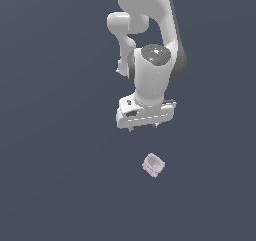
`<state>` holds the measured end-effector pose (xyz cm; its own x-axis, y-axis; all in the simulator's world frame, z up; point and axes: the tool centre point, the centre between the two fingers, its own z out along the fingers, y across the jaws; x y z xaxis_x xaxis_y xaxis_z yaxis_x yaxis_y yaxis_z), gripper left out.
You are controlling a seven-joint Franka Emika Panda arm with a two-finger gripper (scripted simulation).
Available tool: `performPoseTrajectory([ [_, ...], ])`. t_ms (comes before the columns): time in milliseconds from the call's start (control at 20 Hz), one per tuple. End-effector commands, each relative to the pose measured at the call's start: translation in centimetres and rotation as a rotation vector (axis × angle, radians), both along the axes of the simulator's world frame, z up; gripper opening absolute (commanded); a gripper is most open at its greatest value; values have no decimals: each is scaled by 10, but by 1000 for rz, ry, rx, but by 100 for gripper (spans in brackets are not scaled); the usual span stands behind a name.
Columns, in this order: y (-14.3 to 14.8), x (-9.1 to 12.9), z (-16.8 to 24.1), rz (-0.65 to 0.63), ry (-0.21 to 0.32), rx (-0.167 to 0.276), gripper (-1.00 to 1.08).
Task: Pick up the object and move it to a goal position.
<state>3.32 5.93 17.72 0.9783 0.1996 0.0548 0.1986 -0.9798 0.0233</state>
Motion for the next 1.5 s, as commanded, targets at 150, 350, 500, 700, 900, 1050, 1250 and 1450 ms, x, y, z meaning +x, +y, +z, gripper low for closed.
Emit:
performPoseTrajectory([
  [150, 10, 21, -12, 116, 12, -7, 100],
  [350, 20, 39, -24, 224, 22, -12, 100],
  [500, 27, 52, -35, 306, 30, -13, 100],
  [700, 35, 68, -49, 412, 40, -14, 100],
  [900, 41, 81, -63, 502, 48, -12, 100],
  [1050, 45, 87, -71, 555, 53, -11, 100],
  [1250, 47, 93, -79, 606, 57, -9, 100],
  [1450, 49, 97, -84, 636, 59, -8, 100],
])
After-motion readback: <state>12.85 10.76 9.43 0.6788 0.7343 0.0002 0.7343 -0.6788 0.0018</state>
